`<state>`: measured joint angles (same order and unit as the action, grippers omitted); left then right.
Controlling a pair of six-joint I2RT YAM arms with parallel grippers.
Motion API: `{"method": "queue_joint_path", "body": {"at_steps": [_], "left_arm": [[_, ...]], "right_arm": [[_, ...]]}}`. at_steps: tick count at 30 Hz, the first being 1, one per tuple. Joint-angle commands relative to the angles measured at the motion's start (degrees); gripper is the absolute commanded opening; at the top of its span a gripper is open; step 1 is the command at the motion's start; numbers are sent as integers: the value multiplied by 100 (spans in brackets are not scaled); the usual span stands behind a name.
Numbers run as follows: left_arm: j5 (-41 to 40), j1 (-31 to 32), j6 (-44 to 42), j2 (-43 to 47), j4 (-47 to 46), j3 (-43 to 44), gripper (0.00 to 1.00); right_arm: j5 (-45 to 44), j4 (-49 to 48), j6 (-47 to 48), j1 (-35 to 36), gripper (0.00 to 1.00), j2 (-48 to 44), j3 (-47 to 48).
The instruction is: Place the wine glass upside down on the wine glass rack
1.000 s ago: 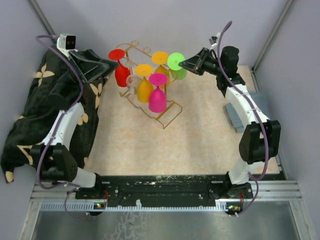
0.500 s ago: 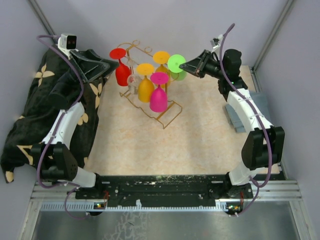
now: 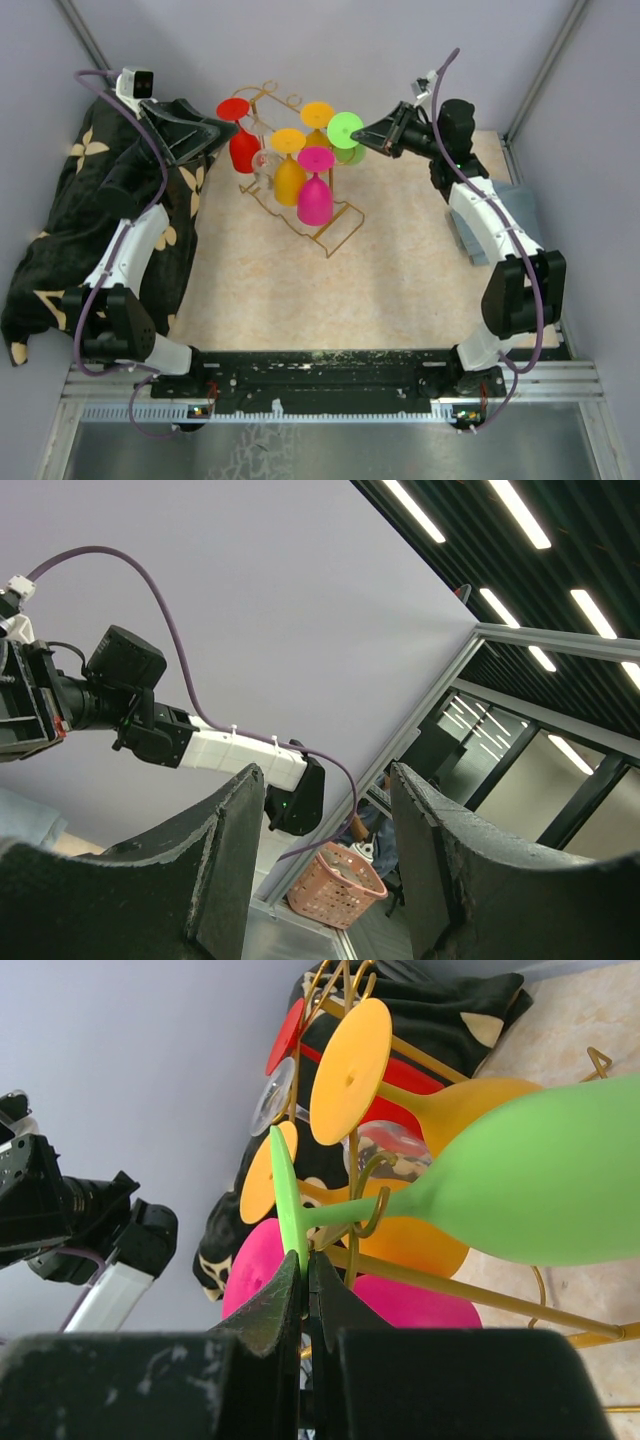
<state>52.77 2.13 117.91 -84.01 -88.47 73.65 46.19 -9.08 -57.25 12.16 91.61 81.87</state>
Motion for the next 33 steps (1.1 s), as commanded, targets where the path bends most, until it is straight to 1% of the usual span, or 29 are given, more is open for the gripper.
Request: {"method": "queue_joint_path", "body": {"at_steps": [1,9,12,14,18,21,22,26,29,33], "left_arm": [[49,-12,4,69,-1402,-42,59],[38,-16,12,75,-1393,-43,59],[56,-14,15,85,-1391,-41,59],[58,-12,11,88,-1371,-29,59],[58,-11,12,95,-1375,-32,59],[58,-11,8,95,-1382,-45,59],[58,-18,12,91,-1388,-51,59],[49,-17,13,86,-1409,-78,59],[74,-17,6,86,-1411,-86,59],[150,-12,-25,86,-1378,-51,60]], "right_arm": [[114,-280,-59,45,0,61,331],[93,-67,75,48,0,239,493],[91,-24,25,49,0,253,508],[91,-23,-24,49,0,461,514],[91,53,-56,49,1,468,577],[100,72,-45,42,13,435,581],[100,73,-47,36,15,409,576],[108,-6,-70,16,21,349,480],[126,-119,-170,-62,24,86,346],[172,-250,-291,-162,32,-181,114]]}}
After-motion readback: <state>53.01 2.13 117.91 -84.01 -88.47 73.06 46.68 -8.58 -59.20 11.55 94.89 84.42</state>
